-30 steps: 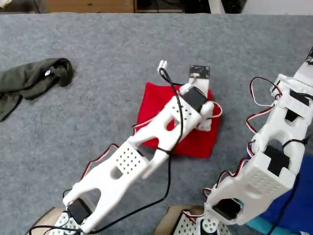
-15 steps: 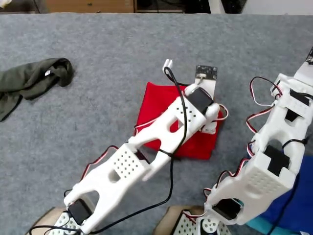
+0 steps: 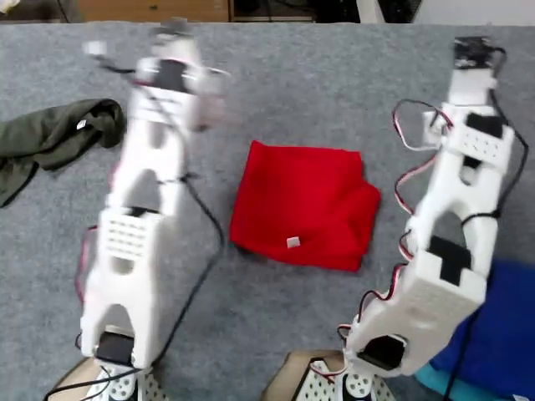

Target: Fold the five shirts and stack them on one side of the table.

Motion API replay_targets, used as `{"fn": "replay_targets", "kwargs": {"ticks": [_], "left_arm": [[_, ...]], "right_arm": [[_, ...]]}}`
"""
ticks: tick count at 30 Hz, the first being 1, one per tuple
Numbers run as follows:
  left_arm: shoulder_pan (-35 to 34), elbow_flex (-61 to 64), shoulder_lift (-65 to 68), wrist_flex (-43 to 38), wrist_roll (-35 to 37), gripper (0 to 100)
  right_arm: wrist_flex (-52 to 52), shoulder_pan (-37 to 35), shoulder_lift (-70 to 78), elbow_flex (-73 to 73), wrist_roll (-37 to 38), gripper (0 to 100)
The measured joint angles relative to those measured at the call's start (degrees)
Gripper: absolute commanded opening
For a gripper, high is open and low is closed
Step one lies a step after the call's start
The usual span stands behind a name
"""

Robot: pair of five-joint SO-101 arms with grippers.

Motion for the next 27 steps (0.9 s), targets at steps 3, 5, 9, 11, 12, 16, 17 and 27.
{"fn": "replay_targets", "kwargs": {"ticks": [3,5,9,11,12,16,17,27], "left_arm": [[-6.86,0.00,0.00,-1.85,-3.08,2],[-10.20,-0.18,0.00,-2.90,-4.92,2],[-16.44,-0.18,0.00,-5.10,-7.56,2],[-19.16,-0.26,0.62,-6.68,-7.65,2],[-20.40,-0.26,1.67,-7.56,-7.65,2],[-23.30,-0.26,9.85,-10.81,-7.65,2],[-23.56,-0.44,11.78,-11.78,-7.65,2],[-22.42,-8.00,20.66,-14.33,-7.65,2]], "right_arm": [[12.13,-4.04,2.55,-8.35,5.54,14.0],[20.40,-6.24,4.22,-14.33,8.79,14.0],[37.27,-9.14,9.05,-26.29,14.33,14.0],[44.22,-10.11,11.34,-30.51,16.26,14.0],[45.98,-10.37,11.87,-31.30,16.79,14.0],[47.38,-10.11,11.25,-28.75,21.71,14.0],[47.38,-10.46,10.55,-26.73,23.47,14.0],[41.49,-13.54,2.29,-7.47,35.25,14.1]]}}
